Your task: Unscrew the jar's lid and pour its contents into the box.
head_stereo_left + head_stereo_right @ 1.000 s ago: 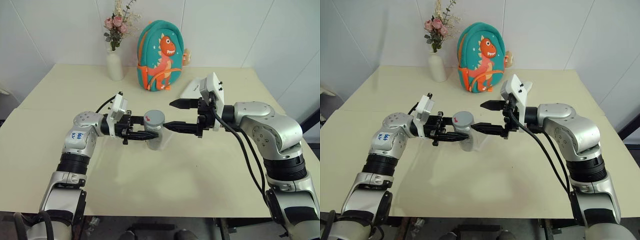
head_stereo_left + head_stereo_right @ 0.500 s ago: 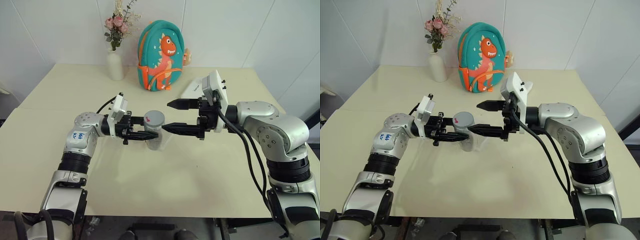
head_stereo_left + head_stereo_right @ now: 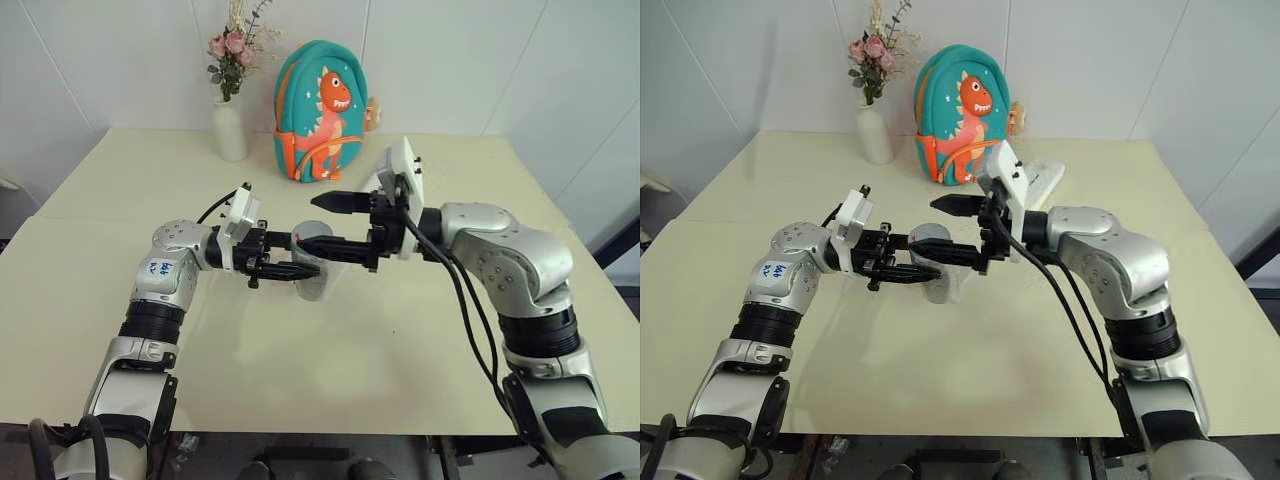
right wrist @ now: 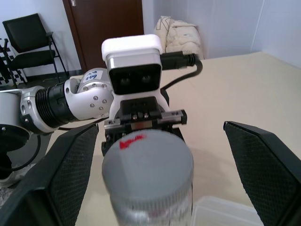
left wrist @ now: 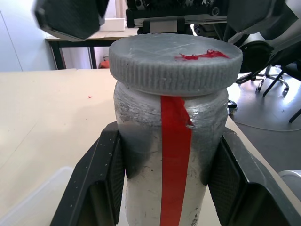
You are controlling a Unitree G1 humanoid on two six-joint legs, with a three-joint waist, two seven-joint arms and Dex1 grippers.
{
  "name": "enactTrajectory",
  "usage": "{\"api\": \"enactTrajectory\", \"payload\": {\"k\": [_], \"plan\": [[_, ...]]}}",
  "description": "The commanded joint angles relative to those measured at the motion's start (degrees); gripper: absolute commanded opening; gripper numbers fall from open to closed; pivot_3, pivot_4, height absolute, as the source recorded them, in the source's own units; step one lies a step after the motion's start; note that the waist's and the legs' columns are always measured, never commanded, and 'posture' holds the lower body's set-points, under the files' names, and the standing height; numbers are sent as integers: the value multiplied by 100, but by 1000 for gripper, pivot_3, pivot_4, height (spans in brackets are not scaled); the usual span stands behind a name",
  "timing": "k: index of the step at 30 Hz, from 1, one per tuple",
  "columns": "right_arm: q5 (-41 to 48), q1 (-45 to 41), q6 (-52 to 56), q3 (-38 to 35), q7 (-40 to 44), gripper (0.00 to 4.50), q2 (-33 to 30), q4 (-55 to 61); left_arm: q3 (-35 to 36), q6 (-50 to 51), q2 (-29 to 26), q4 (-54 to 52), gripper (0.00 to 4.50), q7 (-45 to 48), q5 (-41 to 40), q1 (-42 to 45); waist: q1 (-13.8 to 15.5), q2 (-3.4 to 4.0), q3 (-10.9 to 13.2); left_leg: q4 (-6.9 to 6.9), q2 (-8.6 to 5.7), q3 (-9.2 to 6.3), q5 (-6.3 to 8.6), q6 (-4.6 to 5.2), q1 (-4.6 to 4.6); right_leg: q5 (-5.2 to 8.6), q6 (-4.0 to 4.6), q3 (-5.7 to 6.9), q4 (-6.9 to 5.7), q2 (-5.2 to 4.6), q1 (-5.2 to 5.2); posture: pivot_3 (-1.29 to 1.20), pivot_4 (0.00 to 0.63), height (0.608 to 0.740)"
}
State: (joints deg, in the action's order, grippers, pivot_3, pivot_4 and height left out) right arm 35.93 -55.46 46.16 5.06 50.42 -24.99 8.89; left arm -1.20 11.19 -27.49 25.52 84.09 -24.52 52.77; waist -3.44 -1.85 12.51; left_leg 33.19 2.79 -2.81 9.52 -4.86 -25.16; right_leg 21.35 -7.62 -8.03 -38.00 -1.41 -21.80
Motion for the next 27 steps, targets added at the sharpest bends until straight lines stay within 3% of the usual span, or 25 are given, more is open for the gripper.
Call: {"api": "enactTrajectory", "payload": {"k": [1,27], "plan": [[-57,-128,-165,53,21,4475,95,34,14,-69,-1,-160,2005,18,-2,140,7,0,0,1,0,0,0,0,0,0,0,0,0,0,0,0,150,740],[-461,-109,-405,271,75,4475,320,-272,23,-58,14,-201,2005,2,-16,125,4,0,0,1,0,0,0,0,-1,0,0,0,0,-1,0,0,150,740]]}}
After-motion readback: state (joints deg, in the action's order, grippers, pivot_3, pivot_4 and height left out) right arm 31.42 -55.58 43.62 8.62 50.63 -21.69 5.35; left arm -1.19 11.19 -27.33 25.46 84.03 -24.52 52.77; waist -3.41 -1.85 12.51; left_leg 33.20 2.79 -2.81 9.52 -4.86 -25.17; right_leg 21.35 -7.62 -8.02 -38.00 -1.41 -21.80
